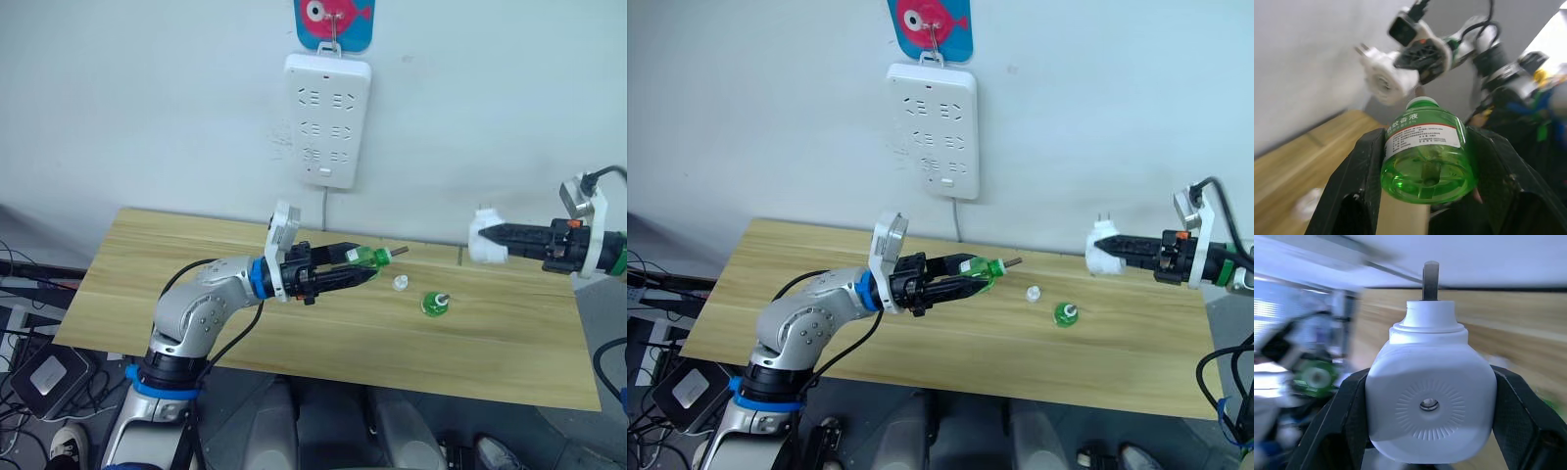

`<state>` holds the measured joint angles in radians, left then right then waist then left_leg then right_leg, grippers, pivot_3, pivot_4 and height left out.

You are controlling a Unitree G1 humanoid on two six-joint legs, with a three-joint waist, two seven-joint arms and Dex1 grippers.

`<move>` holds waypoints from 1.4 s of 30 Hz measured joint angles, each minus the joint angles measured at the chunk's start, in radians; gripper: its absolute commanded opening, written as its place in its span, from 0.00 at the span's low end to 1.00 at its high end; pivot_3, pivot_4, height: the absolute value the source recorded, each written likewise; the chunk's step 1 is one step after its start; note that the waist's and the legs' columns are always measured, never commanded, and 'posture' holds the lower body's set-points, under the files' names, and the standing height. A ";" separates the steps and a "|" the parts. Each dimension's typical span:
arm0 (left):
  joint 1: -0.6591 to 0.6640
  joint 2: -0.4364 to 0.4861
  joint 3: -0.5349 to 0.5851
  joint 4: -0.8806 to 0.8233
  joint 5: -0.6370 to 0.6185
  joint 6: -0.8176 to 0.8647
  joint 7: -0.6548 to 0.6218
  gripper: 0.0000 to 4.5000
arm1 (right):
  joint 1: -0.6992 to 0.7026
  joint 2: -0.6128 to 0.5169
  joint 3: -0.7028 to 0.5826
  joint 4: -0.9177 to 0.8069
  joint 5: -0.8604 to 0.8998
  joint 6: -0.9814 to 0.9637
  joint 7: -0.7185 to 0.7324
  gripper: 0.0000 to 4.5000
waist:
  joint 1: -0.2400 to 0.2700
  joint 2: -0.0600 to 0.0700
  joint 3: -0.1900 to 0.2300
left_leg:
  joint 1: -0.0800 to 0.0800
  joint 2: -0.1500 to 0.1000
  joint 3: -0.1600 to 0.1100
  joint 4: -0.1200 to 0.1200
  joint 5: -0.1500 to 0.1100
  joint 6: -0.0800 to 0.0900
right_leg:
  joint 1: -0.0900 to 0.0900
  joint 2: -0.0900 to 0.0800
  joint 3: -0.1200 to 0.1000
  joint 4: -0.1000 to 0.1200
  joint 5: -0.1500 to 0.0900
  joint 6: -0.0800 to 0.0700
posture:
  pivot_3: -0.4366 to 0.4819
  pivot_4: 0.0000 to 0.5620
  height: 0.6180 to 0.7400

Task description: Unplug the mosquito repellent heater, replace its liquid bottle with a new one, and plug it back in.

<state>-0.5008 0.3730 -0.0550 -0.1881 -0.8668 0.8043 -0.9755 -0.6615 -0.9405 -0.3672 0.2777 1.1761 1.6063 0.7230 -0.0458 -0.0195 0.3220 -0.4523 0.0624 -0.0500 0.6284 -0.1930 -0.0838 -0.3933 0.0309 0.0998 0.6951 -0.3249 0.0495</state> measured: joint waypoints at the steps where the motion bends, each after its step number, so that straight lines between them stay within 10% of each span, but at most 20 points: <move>1: -0.013 -0.007 0.006 0.004 -0.024 0.025 0.005 0.50 | 0.000 -0.002 0.013 0.009 0.075 0.000 -0.028 0.66 | -0.001 0.000 0.000 | 0.000 0.000 0.000 0.000 0.000 0.001 | 0.000 0.000 0.000 0.000 0.002 -0.003 | 0.40 0.59 1.00; 11: -0.057 -0.036 0.052 0.081 -0.142 0.157 0.026 0.50 | 0.027 -0.163 0.204 -0.063 0.727 -0.071 -0.289 0.66 | -0.008 0.000 0.001 | 0.000 0.000 0.000 0.001 -0.001 0.002 | 0.000 0.000 0.000 -0.001 0.002 -0.003 | 0.39 0.57 1.00; 42: -0.096 -0.084 -0.018 0.079 -0.106 0.143 -0.024 0.50 | 0.019 -0.165 0.273 -0.171 0.762 -0.168 -0.285 0.66 | -0.008 0.000 0.000 | 0.000 0.001 0.000 0.001 -0.001 0.002 | 0.000 0.000 -0.001 0.000 0.002 -0.003 | 0.38 0.55 1.00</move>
<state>-0.5965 0.2885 -0.0732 -0.1089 -0.9725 0.9474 -0.9996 -0.6424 -1.1054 -0.0942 0.1068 1.9377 1.4381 0.4383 -0.0543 -0.0193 0.3225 -0.4527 0.0629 -0.0499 0.6298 -0.1939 -0.0822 -0.3936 0.0308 0.0993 0.6956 -0.3230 0.0461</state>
